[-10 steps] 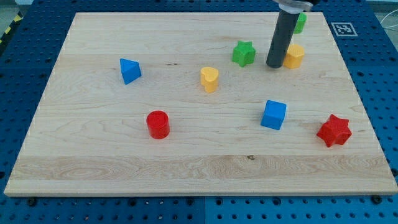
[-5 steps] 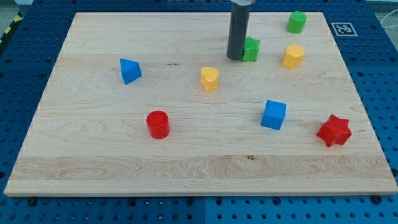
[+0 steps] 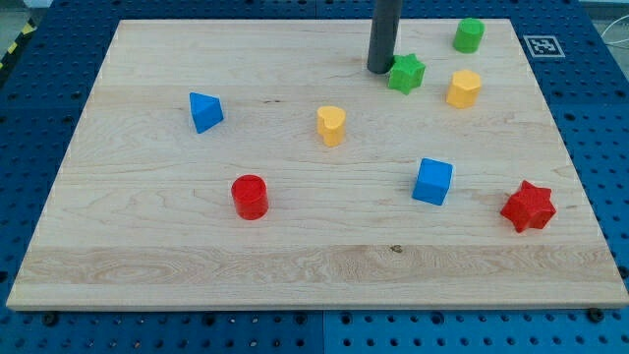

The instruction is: Push the green star below the green circle

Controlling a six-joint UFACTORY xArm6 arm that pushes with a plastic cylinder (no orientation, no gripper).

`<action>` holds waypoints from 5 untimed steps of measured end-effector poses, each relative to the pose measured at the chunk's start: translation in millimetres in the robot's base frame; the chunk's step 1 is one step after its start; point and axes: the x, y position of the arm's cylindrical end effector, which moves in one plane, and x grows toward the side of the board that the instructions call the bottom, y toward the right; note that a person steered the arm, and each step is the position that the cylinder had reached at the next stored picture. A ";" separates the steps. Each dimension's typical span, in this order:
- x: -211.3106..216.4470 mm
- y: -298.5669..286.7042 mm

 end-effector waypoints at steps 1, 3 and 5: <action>1.6 9.4; 37.7 -6.0; 27.3 32.2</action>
